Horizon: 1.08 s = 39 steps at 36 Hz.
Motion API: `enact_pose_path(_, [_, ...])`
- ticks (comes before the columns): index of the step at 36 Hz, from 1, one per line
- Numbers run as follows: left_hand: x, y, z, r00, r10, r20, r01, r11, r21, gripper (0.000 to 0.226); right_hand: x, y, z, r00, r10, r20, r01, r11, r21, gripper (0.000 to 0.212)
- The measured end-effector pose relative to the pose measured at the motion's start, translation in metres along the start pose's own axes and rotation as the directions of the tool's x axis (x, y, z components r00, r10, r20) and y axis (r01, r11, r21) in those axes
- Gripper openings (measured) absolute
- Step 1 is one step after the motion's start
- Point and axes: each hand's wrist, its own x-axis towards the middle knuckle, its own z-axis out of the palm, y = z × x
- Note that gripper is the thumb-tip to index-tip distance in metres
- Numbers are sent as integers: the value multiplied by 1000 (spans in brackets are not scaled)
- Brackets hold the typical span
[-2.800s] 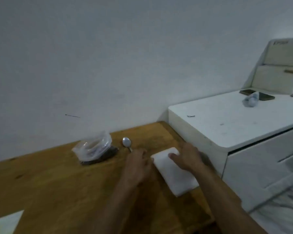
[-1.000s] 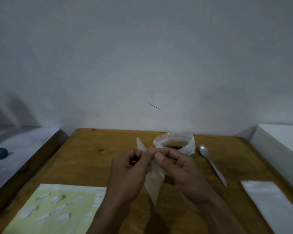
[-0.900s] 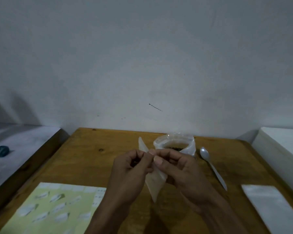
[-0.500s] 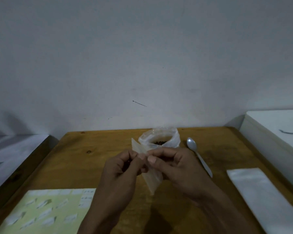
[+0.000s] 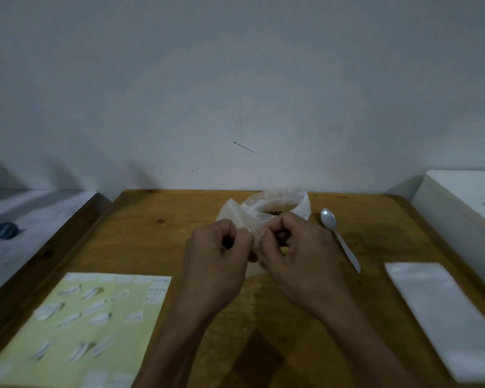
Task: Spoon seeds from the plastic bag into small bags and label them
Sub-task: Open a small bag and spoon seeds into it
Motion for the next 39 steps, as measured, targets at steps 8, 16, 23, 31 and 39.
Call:
enact_pose_path(8, [0,2,-9,1000,2,-10,0,991,131,26,4,-4,-2,993,72,-93,-73,997,-4,10])
enact_pose_path(16, [1,18,-26,998,6,66,-22,968,248,26,9,-6,-7,988,77,136,-97,983,154,15])
enact_pose_path(23, [-3,16,-33,989,143,30,-146,949,279,44,12,5,-10,997,32,64,-42,987,154,26])
enact_pose_path(31, [4,-10,-37,865,250,435,-456,754,473,116,8,6,-15,967,66,245,-141,944,300,29])
enact_pose_path(39, [8,-29,-23,919,253,302,-377,788,486,87,6,36,4,965,137,223,-166,979,117,33])
